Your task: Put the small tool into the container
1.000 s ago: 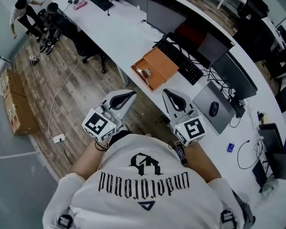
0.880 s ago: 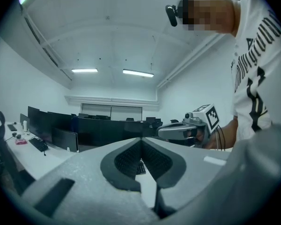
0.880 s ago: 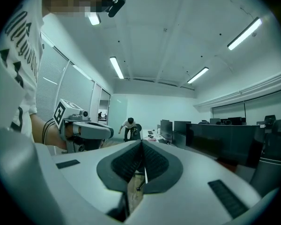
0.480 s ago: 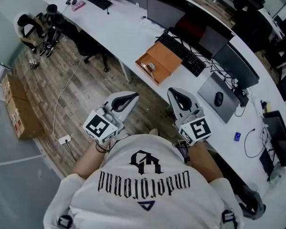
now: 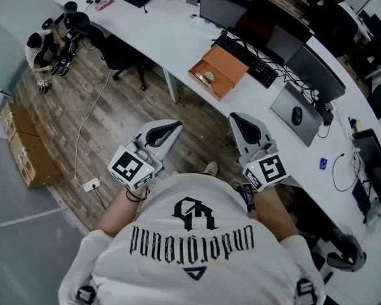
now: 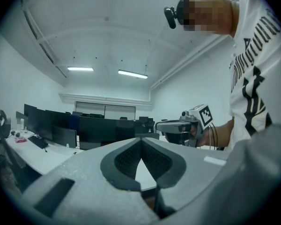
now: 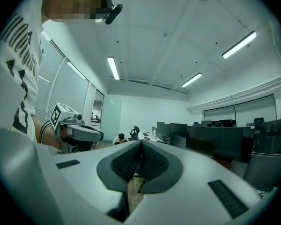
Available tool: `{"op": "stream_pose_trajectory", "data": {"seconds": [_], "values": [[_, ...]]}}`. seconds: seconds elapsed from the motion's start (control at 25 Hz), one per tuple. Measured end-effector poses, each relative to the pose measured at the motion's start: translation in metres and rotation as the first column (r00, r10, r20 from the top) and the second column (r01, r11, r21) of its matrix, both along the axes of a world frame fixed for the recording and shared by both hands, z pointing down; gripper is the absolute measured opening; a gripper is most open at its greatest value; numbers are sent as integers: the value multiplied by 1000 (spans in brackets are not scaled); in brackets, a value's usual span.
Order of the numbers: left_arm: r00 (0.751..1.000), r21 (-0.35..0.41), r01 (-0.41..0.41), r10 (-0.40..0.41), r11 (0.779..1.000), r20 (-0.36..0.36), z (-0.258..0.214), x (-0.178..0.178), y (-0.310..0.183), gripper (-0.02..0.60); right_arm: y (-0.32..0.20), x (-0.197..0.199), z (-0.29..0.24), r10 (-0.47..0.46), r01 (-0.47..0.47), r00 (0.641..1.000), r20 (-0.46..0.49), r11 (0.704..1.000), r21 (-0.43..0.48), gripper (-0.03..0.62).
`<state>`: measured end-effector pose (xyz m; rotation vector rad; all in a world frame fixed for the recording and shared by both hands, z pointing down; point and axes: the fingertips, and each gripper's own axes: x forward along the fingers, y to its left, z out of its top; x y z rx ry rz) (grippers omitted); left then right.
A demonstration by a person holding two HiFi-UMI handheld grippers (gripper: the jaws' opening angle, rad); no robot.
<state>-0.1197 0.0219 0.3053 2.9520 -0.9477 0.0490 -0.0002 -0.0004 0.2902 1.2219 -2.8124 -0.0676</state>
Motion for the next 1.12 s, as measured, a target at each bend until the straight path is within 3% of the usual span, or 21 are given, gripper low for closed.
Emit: {"op": "stream_pose_trajectory", "data": {"seconds": [0.56,1.12], "values": [[994,14,-105,105,994,-21,0,-44,54,12,72,-39,5,76,-76,997,-27,997,-6,15],[995,-21,-91,90,996,-35,15,6,101,12,135,-5,26,4,-7,998,-65,999,-44,15]]}}
